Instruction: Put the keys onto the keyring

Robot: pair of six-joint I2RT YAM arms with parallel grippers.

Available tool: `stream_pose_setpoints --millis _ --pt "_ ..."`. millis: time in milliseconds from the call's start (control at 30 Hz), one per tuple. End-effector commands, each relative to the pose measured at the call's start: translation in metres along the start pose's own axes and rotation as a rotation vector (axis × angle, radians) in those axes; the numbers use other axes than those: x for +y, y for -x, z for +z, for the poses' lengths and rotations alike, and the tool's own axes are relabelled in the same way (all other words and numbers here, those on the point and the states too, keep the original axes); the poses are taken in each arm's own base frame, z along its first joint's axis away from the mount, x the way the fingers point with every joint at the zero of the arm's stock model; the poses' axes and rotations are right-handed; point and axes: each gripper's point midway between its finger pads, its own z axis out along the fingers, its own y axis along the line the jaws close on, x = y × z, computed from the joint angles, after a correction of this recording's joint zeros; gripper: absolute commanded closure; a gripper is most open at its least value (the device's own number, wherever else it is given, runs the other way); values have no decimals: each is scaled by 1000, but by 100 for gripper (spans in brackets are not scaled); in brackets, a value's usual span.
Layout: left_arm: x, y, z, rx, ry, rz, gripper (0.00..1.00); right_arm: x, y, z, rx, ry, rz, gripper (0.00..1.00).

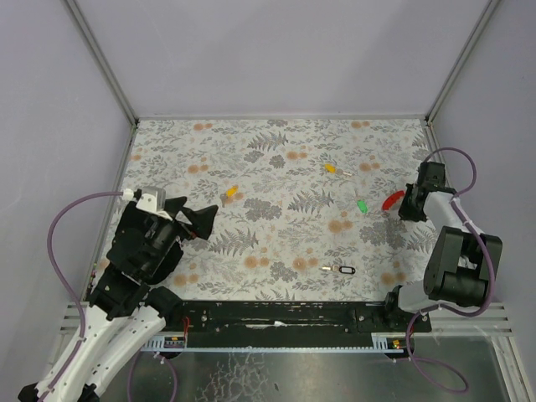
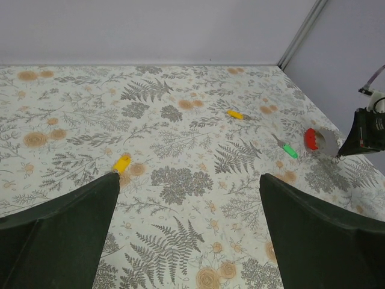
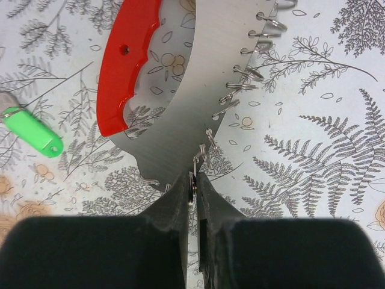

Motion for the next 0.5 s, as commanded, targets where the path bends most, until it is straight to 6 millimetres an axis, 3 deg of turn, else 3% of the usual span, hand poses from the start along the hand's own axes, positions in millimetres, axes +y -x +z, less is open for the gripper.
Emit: stream_pose_setpoints --millis 0,200,467 --pt "-6 1 3 12 -26 13 0 15 30 -26 -92 76 -8 100" --pt "-10 -4 12 59 -32 -16 0 48 54 -61 -190 174 -67 100" --pt "-27 -17 30 172 -65 -130 0 137 55 -107 -288 377 -245 100"
